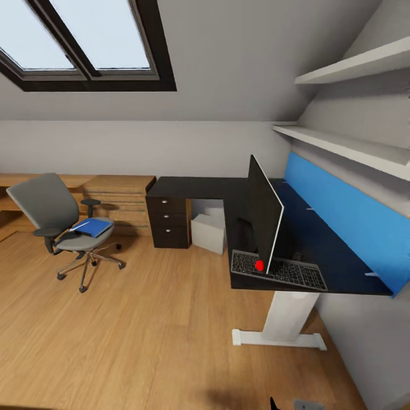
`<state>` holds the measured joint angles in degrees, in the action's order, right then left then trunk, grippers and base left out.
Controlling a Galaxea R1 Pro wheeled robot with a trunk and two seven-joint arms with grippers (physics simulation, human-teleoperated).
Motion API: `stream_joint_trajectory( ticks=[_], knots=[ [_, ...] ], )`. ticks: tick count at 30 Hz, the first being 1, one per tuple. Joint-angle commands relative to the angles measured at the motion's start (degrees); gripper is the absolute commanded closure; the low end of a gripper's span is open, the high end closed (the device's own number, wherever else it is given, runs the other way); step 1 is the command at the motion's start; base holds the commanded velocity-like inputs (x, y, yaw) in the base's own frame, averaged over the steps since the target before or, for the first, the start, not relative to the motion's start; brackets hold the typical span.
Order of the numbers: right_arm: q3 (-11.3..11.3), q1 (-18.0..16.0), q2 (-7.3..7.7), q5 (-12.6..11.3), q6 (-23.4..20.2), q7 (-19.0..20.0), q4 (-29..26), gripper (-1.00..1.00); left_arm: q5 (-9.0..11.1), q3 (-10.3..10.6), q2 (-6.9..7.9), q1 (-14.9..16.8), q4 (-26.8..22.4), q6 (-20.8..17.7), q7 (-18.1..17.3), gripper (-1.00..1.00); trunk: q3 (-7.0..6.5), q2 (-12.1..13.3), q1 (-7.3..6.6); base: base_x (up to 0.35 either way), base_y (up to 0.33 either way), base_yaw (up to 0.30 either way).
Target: In the bedroom, organize the workspace by keeping the computer under the desk, ensuring the monitor is on the desk, placing the keyboard on the desk next to the monitor, placing the mouse on the desk next to the keyboard, moving the folder from the swivel chair onto the desk next to the mouse, stacking the notebook on top of the folder with the pen on top of the notebook, and positioning the swivel chair next to the desk.
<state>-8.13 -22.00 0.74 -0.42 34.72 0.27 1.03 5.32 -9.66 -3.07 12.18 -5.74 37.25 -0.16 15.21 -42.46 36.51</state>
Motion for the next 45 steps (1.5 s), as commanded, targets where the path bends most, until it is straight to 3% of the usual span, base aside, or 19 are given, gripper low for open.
stream_joint_trajectory(
  ticks=[1,24,45],
  knots=[
    [-0.13,-0.06,0.04,-0.02,0.20,0.02,0.11,-1.00,0.49,0.17,-0.01,0.03,0.03,0.19,-0.02,-1.00,0.08,-0.06,0.01,-0.018,-0.333,0.000],
    [-0.13,-0.06,0.22,-0.02,0.03,-0.01,0.11,-1.00,0.49,0.17,-0.01,0.04,0.03,0.19,-0.02,-1.00,0.08,-0.06,0.01,0.068,-0.320,0.000],
    [-0.13,-0.06,0.22,-0.02,0.00,-0.01,0.11,-1.00,0.49,0.17,-0.01,0.03,0.03,0.19,-0.02,-1.00,0.08,-0.06,0.01,0.010,-0.142,0.000]
  ],
)
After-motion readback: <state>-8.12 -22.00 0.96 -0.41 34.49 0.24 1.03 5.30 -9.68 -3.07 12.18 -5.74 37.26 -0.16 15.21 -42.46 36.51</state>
